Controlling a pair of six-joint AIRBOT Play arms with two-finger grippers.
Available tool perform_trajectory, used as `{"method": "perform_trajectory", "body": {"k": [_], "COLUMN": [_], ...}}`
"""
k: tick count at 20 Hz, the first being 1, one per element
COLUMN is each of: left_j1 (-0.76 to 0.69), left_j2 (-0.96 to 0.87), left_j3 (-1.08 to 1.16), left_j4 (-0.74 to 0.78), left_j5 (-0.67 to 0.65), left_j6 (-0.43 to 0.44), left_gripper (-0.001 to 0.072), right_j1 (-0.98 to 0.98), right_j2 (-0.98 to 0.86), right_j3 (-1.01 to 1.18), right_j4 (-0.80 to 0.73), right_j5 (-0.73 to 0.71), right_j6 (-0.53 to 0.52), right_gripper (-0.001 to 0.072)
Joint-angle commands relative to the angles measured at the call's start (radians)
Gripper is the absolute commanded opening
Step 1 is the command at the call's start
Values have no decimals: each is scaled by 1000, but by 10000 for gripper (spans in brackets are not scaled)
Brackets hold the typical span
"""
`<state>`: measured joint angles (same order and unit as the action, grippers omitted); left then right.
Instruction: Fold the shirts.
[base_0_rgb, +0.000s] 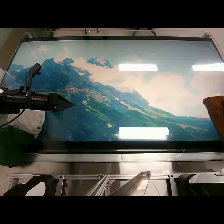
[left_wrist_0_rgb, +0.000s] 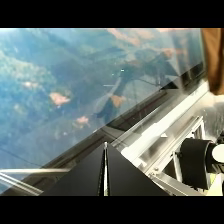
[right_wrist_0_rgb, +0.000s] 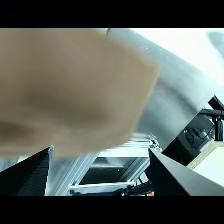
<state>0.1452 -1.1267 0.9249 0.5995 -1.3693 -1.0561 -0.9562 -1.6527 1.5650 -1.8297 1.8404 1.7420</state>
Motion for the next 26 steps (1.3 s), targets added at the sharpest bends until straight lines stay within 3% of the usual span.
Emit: {"method": "perform_trajectory", "body": {"k": [1, 5, 6, 7, 8, 9, 11, 12, 16, 18, 20, 26], "left_j1": [0, 0, 0, 0, 0, 0, 3, 3, 2, 1, 1, 1], "left_j2": [0, 0, 1, 1, 1, 1, 0, 0, 21, 79, 172, 406], "left_j3": [2, 2, 2, 2, 2, 2, 15, 37, 180, 175, 79, -313], "left_j4": [-1, -27, -57, -99, -137, -175, -199, -198, -171, -131, -119, -114], "left_j5": [0, 0, -1, -2, -1, 0, 0, -3, -55, -66, -61, -58], "left_j6": [1, 2, 11, 33, 54, 67, 69, 68, 3, -12, -15, 24], "left_gripper": [17, 17, 17, 17, 16, 16, 14, 14, 7, 8, 16, 17], "right_j1": [2, 22, 27, 31, 37, 45, 76, 102, 285, 381, 498, 906], "right_j2": [-4, 0, 0, 0, 0, 1, 13, 32, 179, 271, 397, 839], "right_j3": [23, 201, 254, 298, 334, 355, 367, 366, 328, 240, 77, -654], "right_j4": [20, 229, 334, 454, 613, 769, 1011, 1049, 840, 827, 827, 827], "right_j5": [7, 5, 5, -2, -20, -45, -97, -141, -186, -173, -229, -577], "right_j6": [0, 20, 41, 61, 64, 63, 27, -23, -135, -161, -173, -224], "right_gripper": [663, 659, 601, 418, 156, 24, 22, 21, 20, 20, 20, 20]}}
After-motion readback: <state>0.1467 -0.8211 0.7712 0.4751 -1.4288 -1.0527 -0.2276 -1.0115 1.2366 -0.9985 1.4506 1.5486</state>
